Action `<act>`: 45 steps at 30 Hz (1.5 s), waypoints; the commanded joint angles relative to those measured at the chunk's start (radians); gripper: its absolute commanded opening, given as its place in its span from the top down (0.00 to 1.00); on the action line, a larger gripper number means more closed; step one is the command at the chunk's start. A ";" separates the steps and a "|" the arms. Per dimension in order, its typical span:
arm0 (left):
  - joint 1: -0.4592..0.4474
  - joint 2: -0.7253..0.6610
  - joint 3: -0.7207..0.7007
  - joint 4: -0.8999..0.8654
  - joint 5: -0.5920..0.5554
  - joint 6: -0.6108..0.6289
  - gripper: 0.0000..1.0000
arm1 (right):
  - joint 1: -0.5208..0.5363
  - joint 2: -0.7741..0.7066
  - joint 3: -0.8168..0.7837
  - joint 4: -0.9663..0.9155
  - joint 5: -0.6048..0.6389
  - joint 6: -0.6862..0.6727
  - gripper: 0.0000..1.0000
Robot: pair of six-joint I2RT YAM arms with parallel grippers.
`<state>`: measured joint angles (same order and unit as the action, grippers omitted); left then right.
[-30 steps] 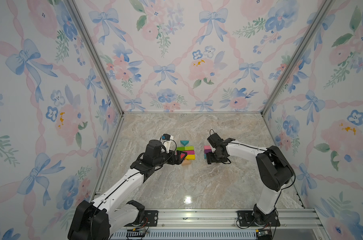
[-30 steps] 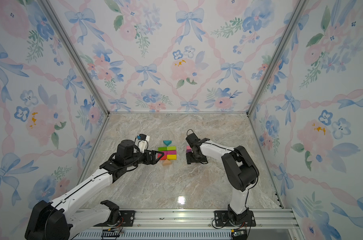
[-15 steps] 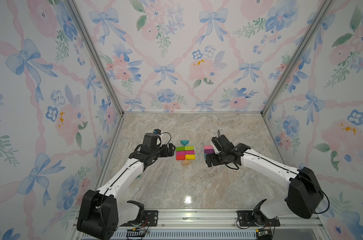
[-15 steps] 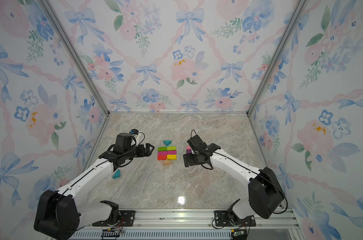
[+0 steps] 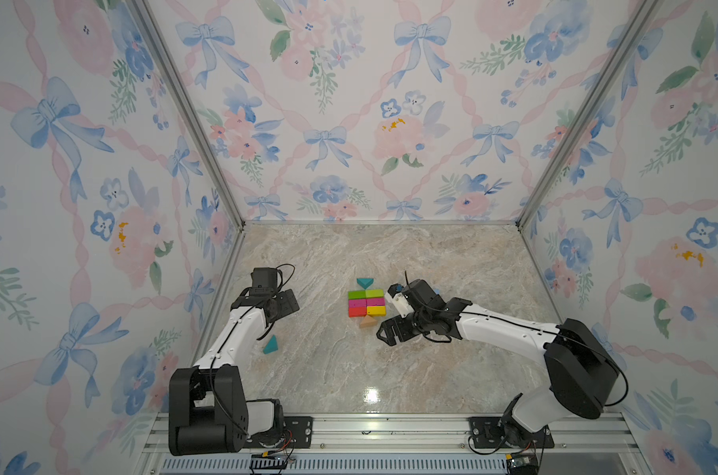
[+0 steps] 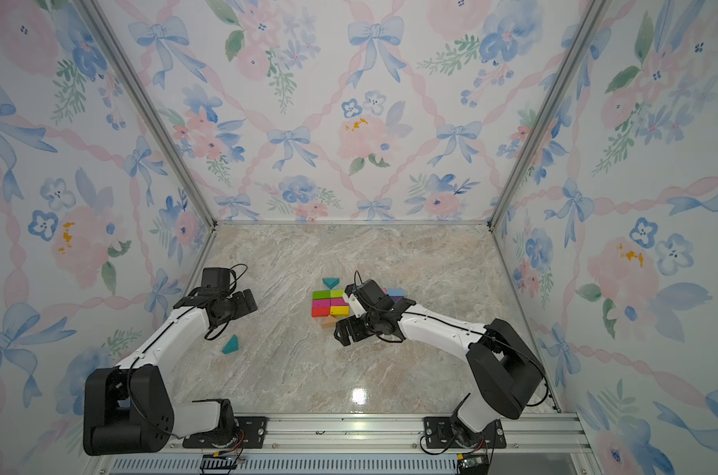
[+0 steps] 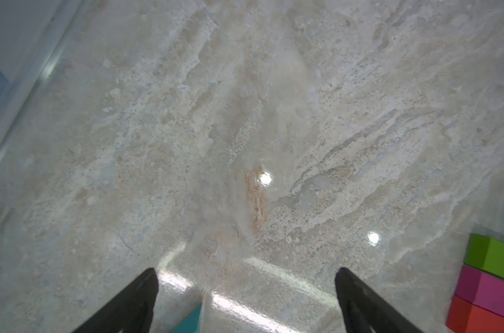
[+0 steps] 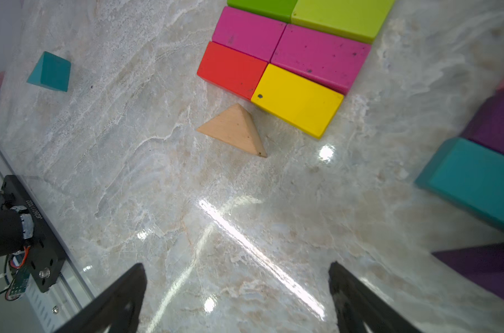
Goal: Assemble a piece of candy with building blocks
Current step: Pick up the building block from the center of the board.
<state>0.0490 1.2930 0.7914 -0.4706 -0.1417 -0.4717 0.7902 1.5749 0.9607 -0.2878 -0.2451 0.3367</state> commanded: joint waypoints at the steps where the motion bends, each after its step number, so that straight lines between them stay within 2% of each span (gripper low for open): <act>1: 0.031 -0.024 0.005 -0.075 -0.071 -0.049 0.02 | 0.021 0.007 -0.019 0.075 -0.087 -0.035 0.01; 6: 0.068 0.027 -0.054 -0.080 -0.016 -0.112 0.02 | 0.014 -0.012 -0.053 0.105 -0.107 -0.041 0.01; 19: 0.043 0.015 -0.100 -0.078 0.022 -0.248 0.02 | -0.044 -0.100 -0.078 0.095 -0.154 -0.064 0.01; 28: -0.080 -0.011 -0.192 -0.065 0.008 -0.351 0.05 | -0.137 -0.162 -0.098 0.085 -0.189 -0.076 0.01; 33: -0.143 -0.060 -0.244 -0.065 -0.003 -0.412 0.10 | -0.182 -0.192 -0.114 0.069 -0.194 -0.088 0.01; 35: -0.156 -0.083 -0.255 -0.066 -0.019 -0.427 0.15 | -0.193 -0.197 -0.117 0.068 -0.196 -0.090 0.01; 37: -0.159 -0.102 -0.262 -0.066 -0.036 -0.439 0.20 | -0.198 -0.201 -0.115 0.060 -0.197 -0.097 0.01; 45: -0.095 -0.114 -0.246 -0.060 -0.079 -0.427 0.21 | -0.198 -0.216 -0.119 0.052 -0.197 -0.102 0.01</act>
<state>-0.0669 1.1824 0.5385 -0.5213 -0.1890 -0.8989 0.5980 1.3769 0.8589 -0.2199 -0.4278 0.2527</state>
